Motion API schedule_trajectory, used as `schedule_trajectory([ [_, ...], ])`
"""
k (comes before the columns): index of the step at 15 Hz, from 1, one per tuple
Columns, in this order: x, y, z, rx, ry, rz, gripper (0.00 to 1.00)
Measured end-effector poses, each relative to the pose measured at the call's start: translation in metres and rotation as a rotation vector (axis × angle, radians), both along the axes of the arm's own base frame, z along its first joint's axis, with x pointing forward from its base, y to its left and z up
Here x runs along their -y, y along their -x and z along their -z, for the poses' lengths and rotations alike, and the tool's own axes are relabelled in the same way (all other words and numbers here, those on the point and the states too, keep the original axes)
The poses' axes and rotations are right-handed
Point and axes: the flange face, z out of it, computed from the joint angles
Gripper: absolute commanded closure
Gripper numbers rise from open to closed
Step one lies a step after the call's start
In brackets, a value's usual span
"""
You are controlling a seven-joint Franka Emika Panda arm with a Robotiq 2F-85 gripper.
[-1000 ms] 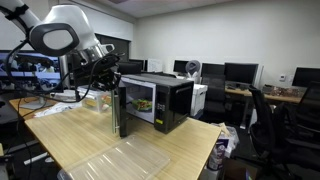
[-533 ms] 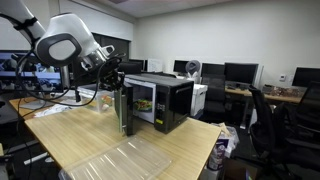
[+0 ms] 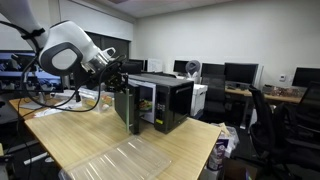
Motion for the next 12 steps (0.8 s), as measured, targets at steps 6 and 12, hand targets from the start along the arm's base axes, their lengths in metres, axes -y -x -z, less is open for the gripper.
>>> schedule_trajectory([
  [6, -0.010, -0.009, 0.000, 0.029, -0.056, 0.075, 0.98],
  [12, -0.016, -0.040, 0.002, 0.055, -0.057, 0.087, 0.98],
])
